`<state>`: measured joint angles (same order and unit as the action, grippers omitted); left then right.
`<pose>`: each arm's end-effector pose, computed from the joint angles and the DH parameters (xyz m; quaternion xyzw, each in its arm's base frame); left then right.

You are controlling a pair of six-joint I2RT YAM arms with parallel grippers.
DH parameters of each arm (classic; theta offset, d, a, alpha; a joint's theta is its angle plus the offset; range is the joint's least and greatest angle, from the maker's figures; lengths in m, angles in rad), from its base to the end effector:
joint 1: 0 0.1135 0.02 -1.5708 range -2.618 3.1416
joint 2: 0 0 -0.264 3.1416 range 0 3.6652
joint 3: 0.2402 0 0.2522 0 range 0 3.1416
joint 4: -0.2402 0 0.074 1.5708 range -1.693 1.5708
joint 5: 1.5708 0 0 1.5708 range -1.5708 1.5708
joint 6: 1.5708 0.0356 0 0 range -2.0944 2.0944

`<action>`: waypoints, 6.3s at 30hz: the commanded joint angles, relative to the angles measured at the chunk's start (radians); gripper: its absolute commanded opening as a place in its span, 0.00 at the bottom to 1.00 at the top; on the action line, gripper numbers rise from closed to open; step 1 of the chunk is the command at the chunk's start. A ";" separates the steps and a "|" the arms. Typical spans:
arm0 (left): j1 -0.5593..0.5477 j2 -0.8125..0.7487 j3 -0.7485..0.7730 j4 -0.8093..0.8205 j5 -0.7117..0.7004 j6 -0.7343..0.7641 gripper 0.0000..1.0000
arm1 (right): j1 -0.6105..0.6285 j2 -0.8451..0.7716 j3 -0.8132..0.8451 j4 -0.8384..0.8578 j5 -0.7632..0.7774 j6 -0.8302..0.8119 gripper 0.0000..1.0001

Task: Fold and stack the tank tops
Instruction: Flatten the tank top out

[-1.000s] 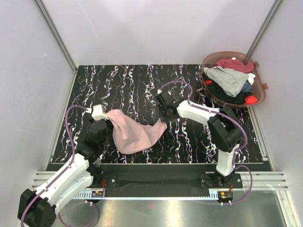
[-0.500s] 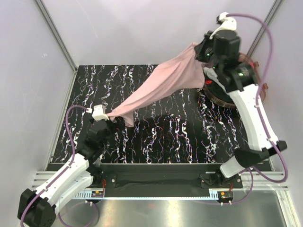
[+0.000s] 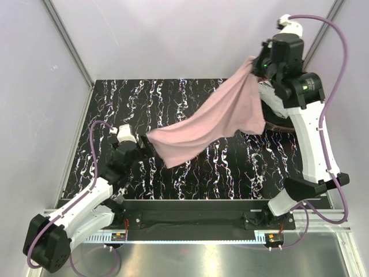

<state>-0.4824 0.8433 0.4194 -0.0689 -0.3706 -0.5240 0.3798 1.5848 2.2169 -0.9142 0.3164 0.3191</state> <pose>0.1715 -0.0752 0.2139 -0.1121 0.8414 -0.1048 0.5182 0.2729 0.0970 0.5406 0.0706 0.7920 0.0847 0.6005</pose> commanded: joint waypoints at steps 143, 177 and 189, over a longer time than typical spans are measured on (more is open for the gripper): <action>0.068 0.637 0.300 -0.012 0.340 0.045 0.58 | 0.077 0.198 -1.008 0.535 -0.158 0.026 0.58; 0.070 0.275 0.157 0.083 0.268 0.085 0.01 | 0.077 -0.043 -1.209 0.767 -0.134 0.018 0.00; 0.071 0.111 0.415 -0.109 0.167 0.001 0.00 | 0.079 -0.131 -0.817 0.525 -0.085 -0.006 0.00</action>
<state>-0.4149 0.9997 0.7227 -0.1520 -0.1505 -0.5037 0.4515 1.5459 1.2648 -0.3458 0.1936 0.3355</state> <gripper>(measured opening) 0.009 0.022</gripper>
